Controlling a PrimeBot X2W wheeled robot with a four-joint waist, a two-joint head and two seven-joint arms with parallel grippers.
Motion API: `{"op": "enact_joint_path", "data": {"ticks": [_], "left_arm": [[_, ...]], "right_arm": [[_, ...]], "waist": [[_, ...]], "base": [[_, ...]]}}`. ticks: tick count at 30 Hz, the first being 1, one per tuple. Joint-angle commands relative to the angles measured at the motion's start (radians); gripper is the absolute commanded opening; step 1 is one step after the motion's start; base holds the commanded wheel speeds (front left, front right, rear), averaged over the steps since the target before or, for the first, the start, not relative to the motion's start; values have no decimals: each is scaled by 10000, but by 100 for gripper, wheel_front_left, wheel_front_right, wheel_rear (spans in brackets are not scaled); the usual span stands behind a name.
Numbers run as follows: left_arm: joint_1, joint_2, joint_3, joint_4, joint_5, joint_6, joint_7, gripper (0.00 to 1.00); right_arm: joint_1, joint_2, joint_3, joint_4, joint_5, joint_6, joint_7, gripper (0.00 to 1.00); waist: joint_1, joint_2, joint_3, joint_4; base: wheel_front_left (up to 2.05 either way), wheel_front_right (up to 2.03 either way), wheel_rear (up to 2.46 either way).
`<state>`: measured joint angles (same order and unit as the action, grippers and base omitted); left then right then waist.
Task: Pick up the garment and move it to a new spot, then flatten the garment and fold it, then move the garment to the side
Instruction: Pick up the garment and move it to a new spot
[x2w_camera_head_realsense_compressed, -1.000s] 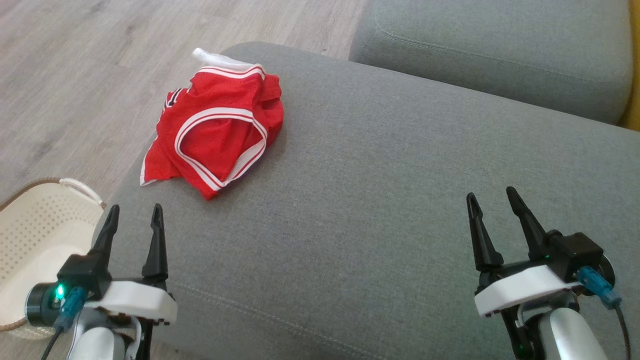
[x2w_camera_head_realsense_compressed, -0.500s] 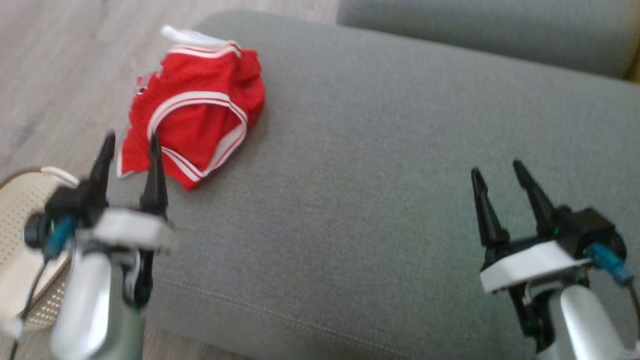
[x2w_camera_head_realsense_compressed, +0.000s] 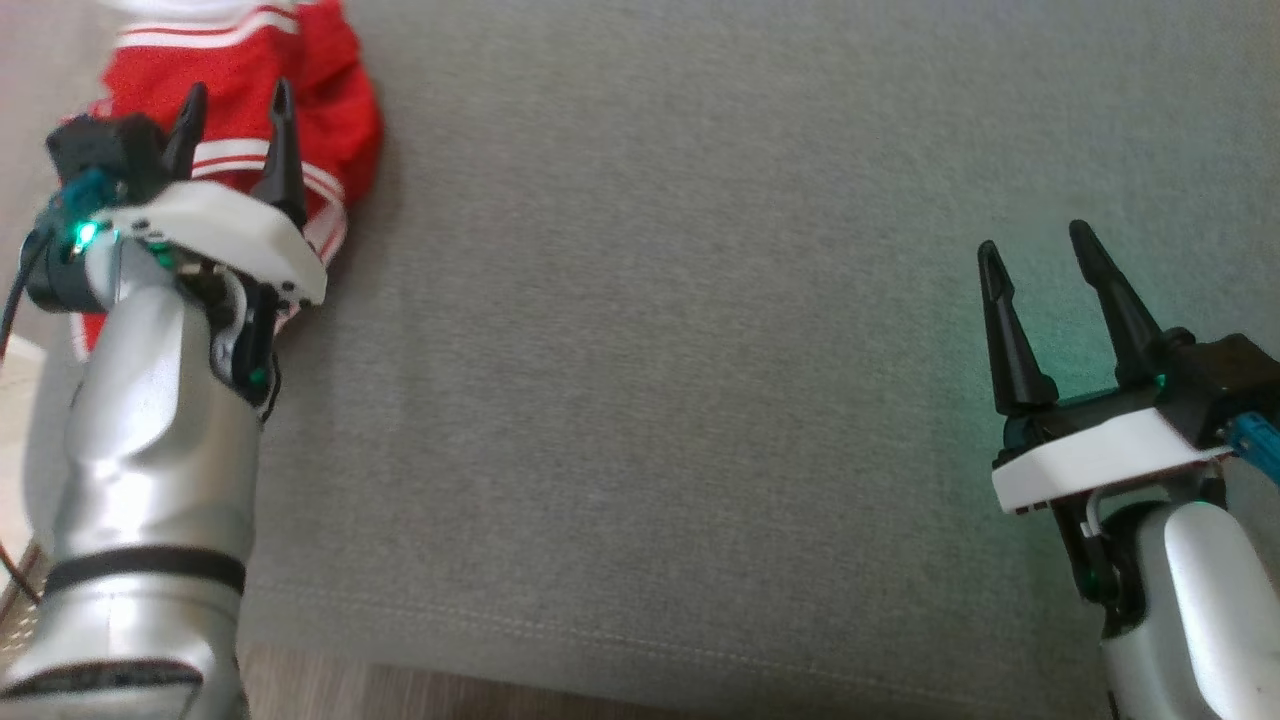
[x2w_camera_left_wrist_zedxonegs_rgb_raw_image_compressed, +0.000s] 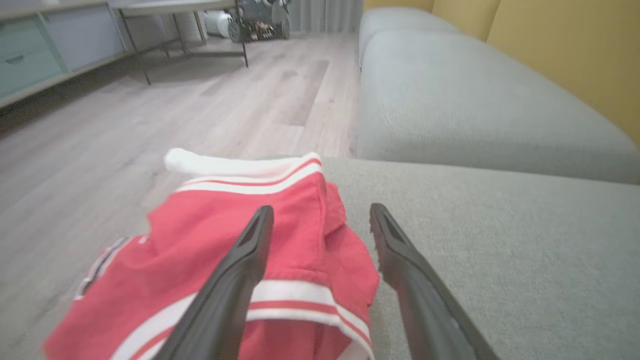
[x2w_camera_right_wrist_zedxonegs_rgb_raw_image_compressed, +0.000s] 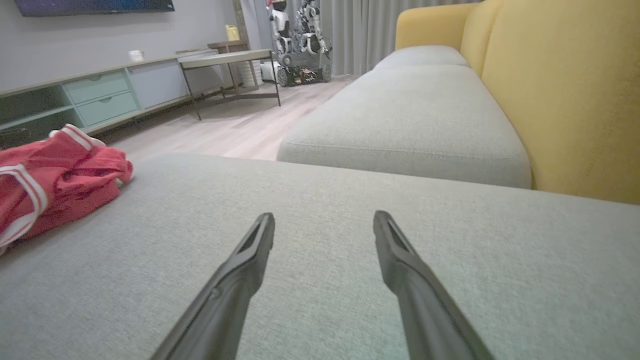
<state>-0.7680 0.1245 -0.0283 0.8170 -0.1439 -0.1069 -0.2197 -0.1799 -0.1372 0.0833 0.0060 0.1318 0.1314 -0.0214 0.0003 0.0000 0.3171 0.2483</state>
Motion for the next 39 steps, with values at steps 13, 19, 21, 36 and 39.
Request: {"op": "enact_joint_path", "data": {"ticks": [13,19,21,36,39], "left_arm": [[-2203,1000,304,3053,-238,448,731,0],[-2340,1192,358,2860,-332,414,-111,0],[-2313,1276,373,2559,-343,404,-283,0],[1225,1381,280,-2786,-338,480,-175,0],[3120,1078,125,-4895,-456,633,470,0]], "right_arm": [[-502,-44,72,-284,85,-7,-70,100],[-412,42,-40,-173,75,-7,-170,100],[-325,90,-110,-131,75,-7,-223,100],[933,661,-486,42,74,-7,-469,100],[1312,744,-544,-52,84,-7,-400,100]], "waist": [[-3,0,480,-496],[-3,0,-25,-356],[-3,0,-301,-306],[-3,0,-2609,-698],[-3,0,-2933,-927]], "base": [[0,0,0],[0,0,0],[0,0,0],[0,0,0],[0,0,0]]}}
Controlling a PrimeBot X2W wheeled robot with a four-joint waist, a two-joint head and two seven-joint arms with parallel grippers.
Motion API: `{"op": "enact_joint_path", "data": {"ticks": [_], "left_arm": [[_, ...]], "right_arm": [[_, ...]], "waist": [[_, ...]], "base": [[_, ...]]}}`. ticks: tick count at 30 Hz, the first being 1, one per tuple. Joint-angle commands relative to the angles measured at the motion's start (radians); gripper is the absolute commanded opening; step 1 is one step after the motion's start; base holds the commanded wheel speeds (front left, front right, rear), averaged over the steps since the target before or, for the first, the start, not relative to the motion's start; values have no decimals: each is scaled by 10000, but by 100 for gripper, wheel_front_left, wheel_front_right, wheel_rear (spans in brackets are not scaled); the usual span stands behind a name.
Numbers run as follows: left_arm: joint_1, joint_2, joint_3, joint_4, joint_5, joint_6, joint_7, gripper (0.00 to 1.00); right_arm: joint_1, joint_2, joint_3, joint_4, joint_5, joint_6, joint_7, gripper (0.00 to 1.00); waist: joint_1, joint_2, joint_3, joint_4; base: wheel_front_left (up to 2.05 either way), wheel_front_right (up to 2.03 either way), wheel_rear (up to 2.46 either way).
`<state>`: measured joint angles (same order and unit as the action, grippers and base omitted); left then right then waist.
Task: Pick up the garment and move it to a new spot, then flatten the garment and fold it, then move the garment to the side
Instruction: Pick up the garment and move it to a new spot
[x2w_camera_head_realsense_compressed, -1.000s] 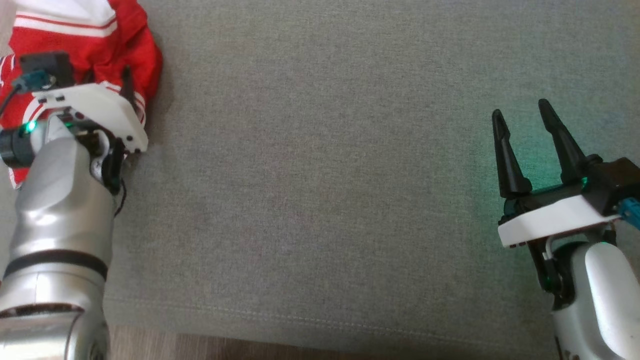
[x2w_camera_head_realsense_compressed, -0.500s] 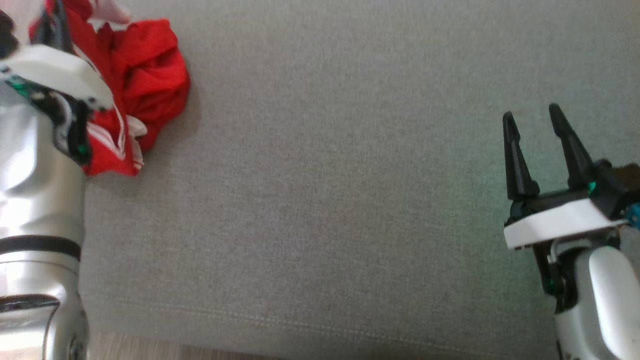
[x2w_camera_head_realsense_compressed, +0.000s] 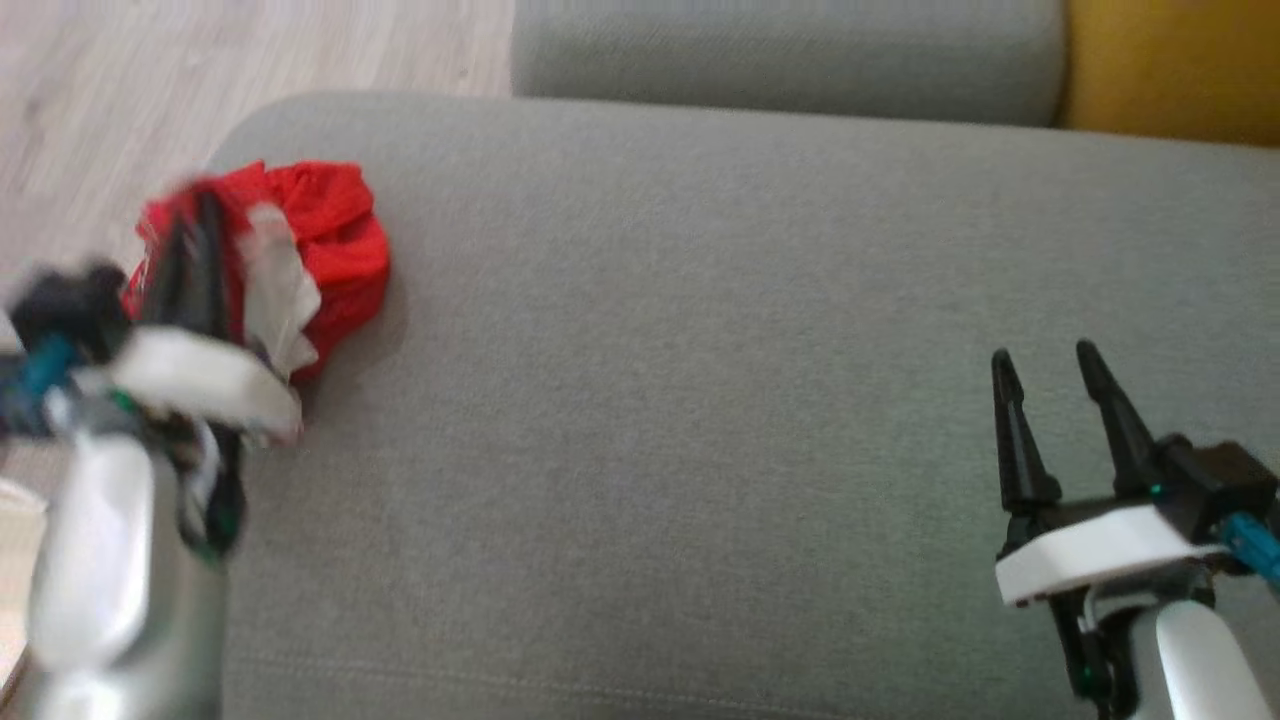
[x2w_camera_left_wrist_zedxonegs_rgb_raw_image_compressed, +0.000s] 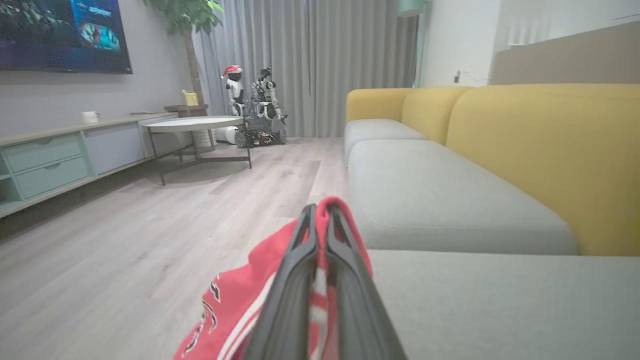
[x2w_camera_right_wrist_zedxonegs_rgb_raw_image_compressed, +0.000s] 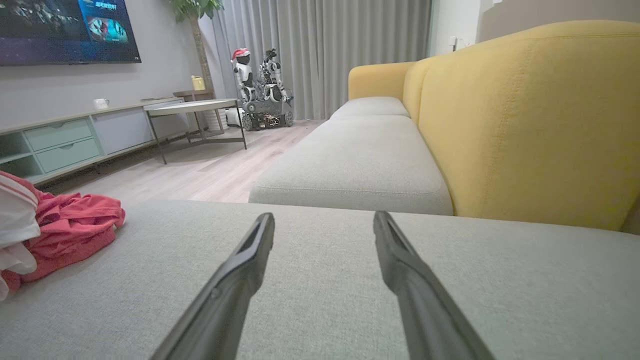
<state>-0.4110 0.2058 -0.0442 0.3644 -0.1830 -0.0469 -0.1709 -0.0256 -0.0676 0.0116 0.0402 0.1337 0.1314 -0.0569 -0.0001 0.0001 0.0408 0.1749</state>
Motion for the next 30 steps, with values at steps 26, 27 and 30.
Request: {"op": "enact_joint_path", "data": {"ticks": [26,27,30], "left_arm": [[-870,-1490,-3460,-2936,-213,-378,905,0],[-1133,-1506,-3589,-2837,-256,-377,876,0],[-1821,-1534,-3876,-2474,-372,-301,844,0]], "right_arm": [[-1006,165,1175,-856,360,-7,-97,100],[-1052,167,1183,-823,392,-7,-157,100],[-1190,170,1203,-706,600,-7,-357,100]], "waist": [[1,-1,1793,-4789],[1,-1,1911,-4933],[1,-1,2291,-5284]], "base": [[0,0,0],[0,0,0],[0,0,0]]}}
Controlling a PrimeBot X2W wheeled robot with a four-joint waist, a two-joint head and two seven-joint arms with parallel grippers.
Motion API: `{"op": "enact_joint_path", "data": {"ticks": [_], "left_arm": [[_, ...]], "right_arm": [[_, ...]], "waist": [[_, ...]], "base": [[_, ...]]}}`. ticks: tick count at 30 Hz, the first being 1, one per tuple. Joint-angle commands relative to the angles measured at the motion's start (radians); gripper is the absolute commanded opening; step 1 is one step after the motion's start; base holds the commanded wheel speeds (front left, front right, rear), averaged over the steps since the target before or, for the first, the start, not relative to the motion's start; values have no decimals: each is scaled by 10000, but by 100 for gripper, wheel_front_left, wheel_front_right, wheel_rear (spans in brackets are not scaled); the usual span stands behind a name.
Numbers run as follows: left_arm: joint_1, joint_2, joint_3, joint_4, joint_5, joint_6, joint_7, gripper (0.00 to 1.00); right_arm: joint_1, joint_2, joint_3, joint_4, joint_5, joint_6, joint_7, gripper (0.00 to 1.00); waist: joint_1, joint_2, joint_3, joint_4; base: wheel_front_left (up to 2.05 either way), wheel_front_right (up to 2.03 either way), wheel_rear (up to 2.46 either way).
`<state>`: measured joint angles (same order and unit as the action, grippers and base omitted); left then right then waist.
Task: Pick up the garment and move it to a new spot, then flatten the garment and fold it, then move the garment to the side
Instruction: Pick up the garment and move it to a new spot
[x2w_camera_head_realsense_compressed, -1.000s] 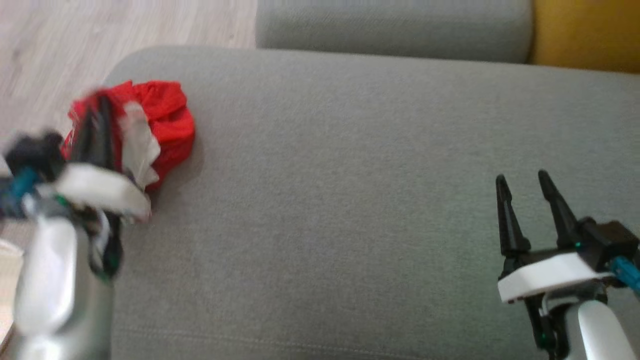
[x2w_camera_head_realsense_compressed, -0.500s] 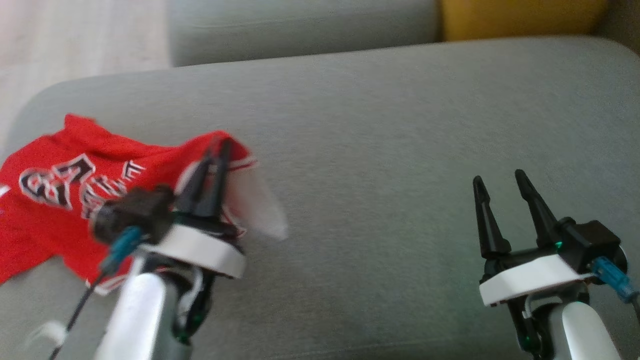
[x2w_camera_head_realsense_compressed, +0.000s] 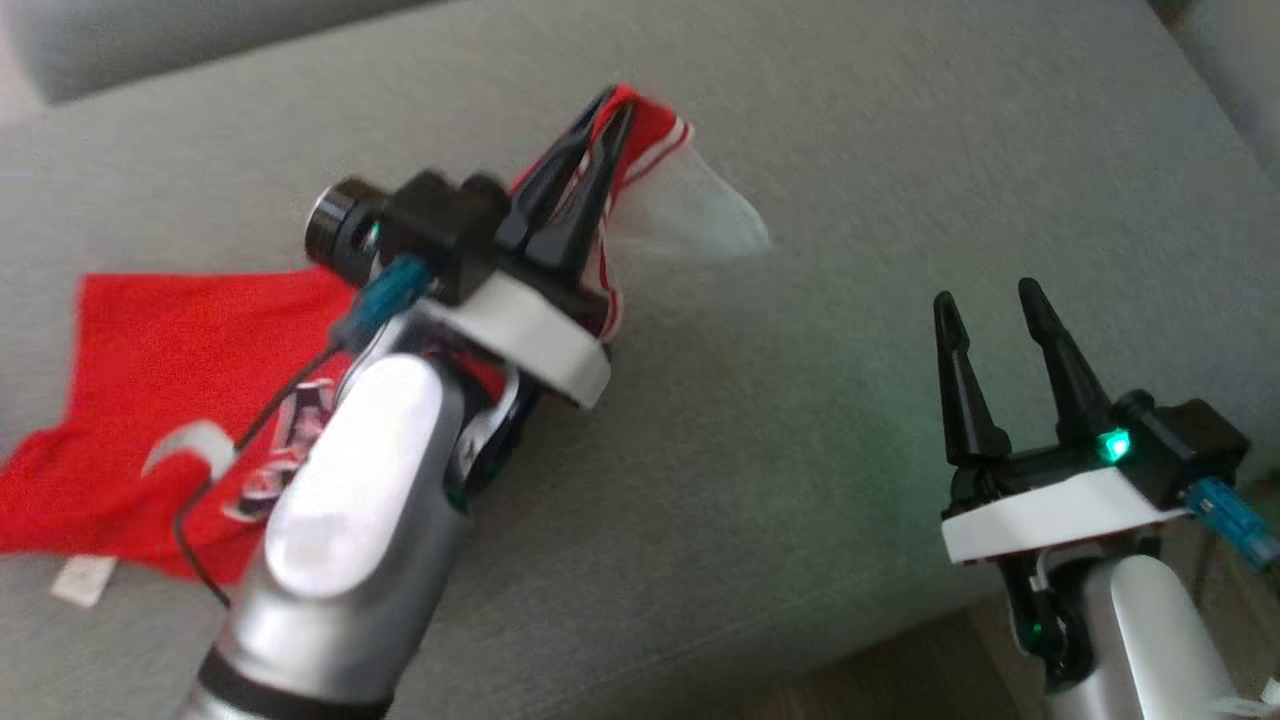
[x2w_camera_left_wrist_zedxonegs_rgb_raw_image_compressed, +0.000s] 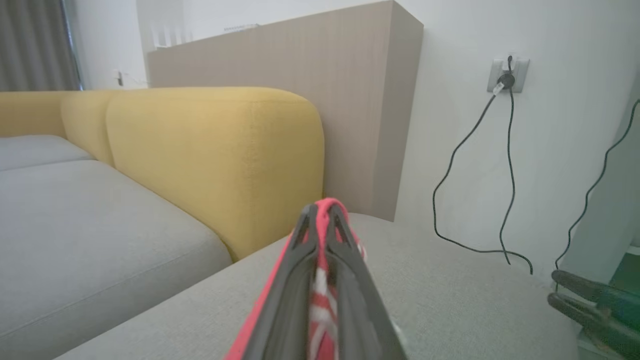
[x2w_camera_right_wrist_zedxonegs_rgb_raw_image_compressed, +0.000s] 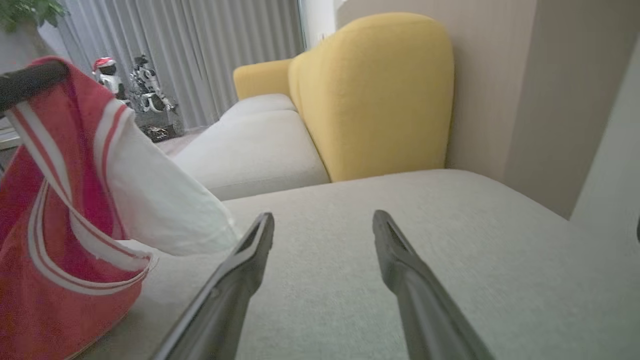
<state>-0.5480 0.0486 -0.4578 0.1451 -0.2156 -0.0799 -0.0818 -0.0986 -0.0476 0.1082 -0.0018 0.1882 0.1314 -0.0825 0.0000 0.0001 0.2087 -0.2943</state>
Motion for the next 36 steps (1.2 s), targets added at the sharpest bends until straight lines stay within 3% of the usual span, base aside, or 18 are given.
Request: {"op": "enact_joint_path", "data": {"ticks": [1,11,13,21,27,36], "left_arm": [[-620,34,188,-88,-104,47,-36,0],[-1552,25,-129,3460,-625,-121,349,0],[-1642,23,-212,3949,-729,-184,247,100],[-1308,19,-641,4376,-1208,-141,-812,100],[-474,103,-288,3721,-1267,668,-1547,100],[944,1006,1009,2150,-1331,1604,-1790,100]], "right_arm": [[-508,-29,260,-235,132,-7,-168,100],[-1040,-27,541,345,620,-7,-777,100],[-1108,-27,535,483,649,-7,-855,100],[-1115,-27,381,844,395,-7,-874,100],[-887,-26,85,795,23,-7,-611,100],[-503,-28,-401,561,-440,-7,-152,100]], "waist": [[0,-1,730,-686],[0,-1,1559,-1117],[0,-1,1577,-1085],[0,-1,957,-365],[0,-1,230,607],[0,-1,-497,2036]], "base": [[0,0,0],[0,0,0],[0,0,0],[0,0,0],[0,0,0],[0,0,0]]}}
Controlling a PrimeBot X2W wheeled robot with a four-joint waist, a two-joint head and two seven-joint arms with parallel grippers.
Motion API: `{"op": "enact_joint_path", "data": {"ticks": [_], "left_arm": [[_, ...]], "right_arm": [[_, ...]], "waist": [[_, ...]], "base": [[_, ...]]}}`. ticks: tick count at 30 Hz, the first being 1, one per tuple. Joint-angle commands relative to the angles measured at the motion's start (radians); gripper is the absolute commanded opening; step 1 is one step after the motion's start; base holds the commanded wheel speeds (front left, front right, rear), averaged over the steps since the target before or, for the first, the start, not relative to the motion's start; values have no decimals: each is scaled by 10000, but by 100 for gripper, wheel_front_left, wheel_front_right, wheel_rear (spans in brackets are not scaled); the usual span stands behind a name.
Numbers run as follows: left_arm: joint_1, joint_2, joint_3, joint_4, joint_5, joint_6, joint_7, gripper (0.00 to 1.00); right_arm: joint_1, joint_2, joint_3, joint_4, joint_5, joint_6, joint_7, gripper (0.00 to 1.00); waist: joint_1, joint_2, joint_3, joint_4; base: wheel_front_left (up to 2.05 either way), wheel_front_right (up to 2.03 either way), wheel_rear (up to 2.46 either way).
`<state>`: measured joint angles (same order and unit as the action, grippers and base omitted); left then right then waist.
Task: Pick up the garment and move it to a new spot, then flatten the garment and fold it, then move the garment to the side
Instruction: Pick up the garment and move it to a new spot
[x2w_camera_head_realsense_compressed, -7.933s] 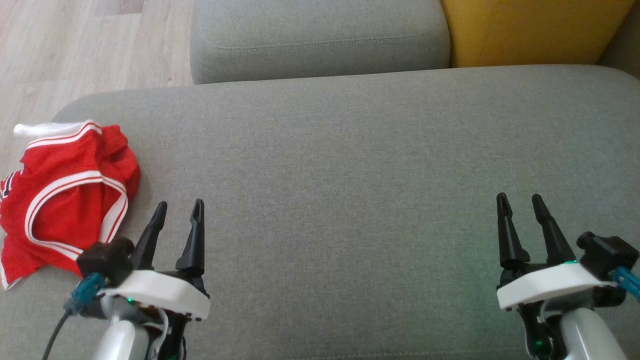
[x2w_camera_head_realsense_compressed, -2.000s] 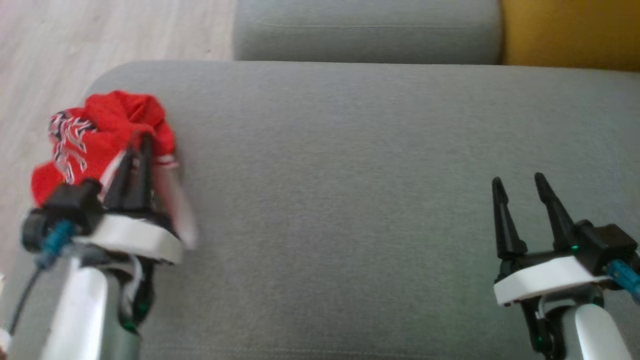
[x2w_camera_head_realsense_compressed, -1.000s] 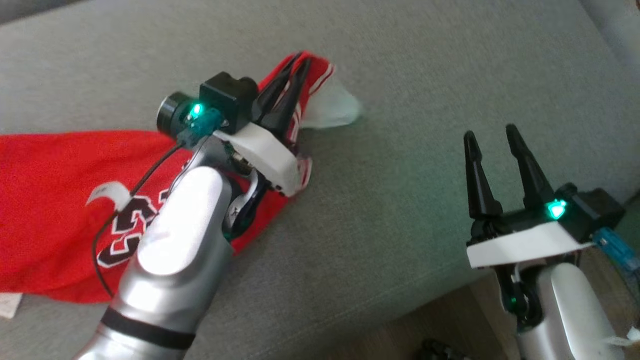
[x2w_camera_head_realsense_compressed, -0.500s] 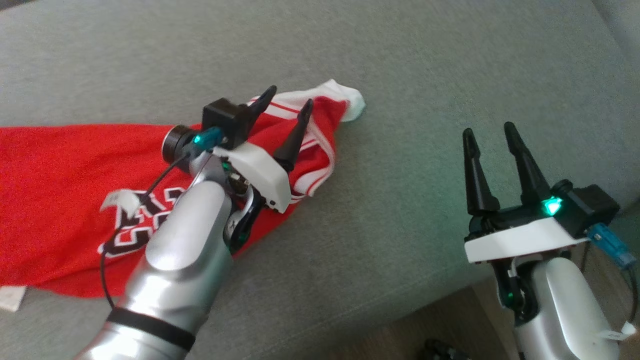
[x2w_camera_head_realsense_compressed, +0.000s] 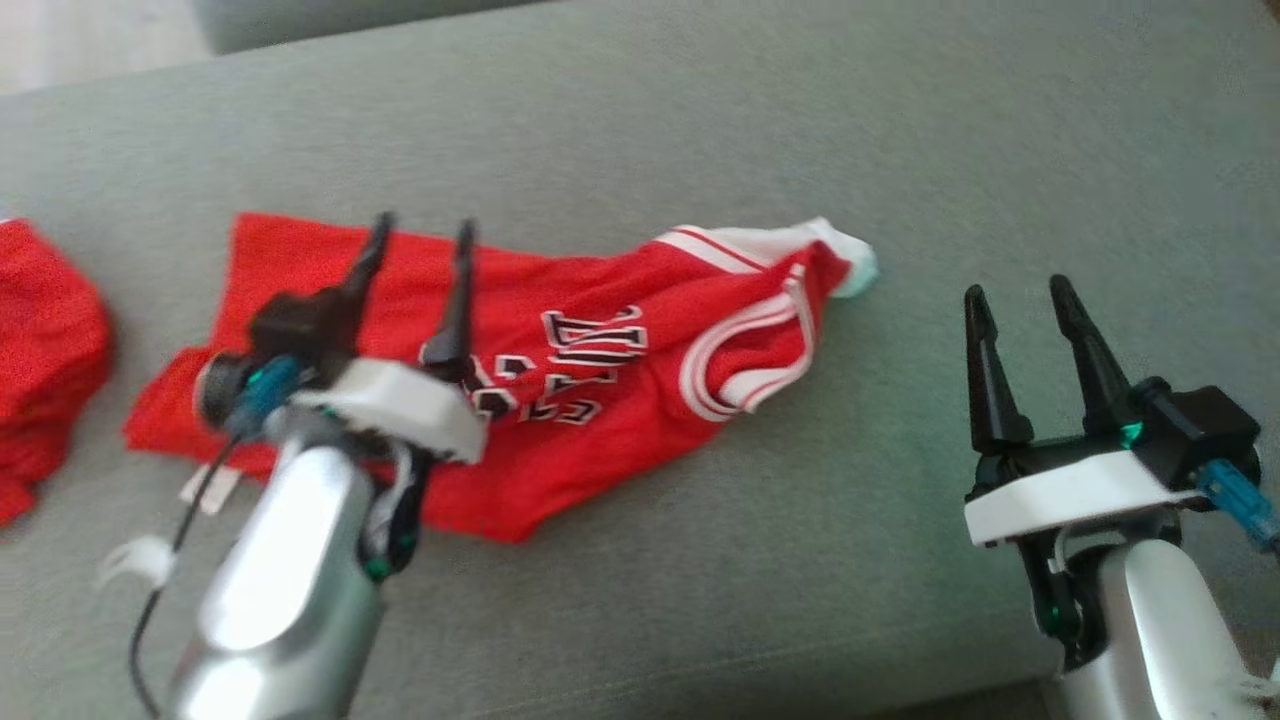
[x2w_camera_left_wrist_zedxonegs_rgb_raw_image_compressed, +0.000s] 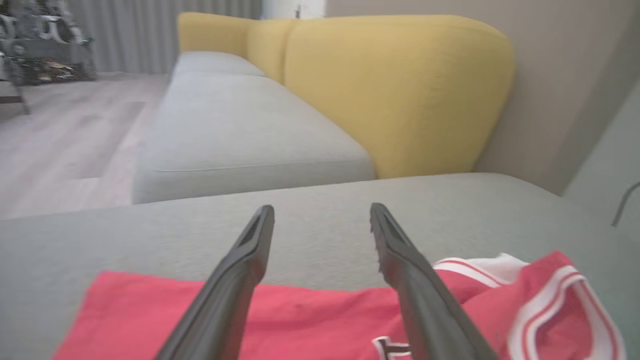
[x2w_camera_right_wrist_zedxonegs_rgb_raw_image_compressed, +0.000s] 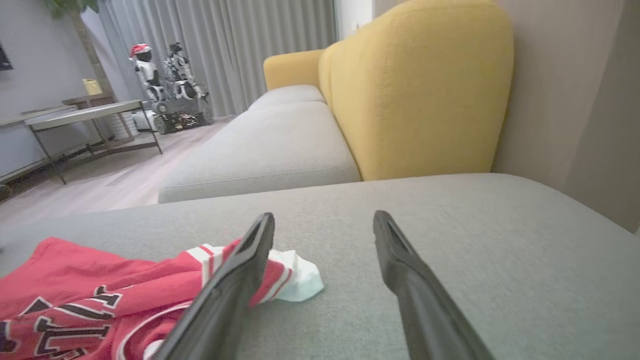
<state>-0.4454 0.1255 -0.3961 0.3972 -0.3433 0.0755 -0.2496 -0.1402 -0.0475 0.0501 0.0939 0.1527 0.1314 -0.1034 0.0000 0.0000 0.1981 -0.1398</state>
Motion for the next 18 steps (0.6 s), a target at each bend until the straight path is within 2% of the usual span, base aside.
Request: {"op": "enact_joint_path", "data": {"ticks": [1,5,10,18], "left_arm": [[-82,237,392,-371,-54,51,-112,100],[653,646,958,-981,-11,294,-118,100],[1522,1100,1481,-1525,37,369,-120,100],[2553,1373,1519,-2263,280,342,-121,100]], "right_arm": [[-87,-30,180,-396,-86,-7,57,100],[66,-74,75,-430,-247,-7,208,100],[195,-117,12,-373,-317,-7,319,100],[468,-164,-17,-260,-364,-7,396,100]], "waist": [[0,0,-391,490],[0,0,-618,929],[0,0,-861,1260],[0,0,-1237,1422]], "base": [[0,0,0],[0,0,0],[0,0,0],[0,0,0]]}}
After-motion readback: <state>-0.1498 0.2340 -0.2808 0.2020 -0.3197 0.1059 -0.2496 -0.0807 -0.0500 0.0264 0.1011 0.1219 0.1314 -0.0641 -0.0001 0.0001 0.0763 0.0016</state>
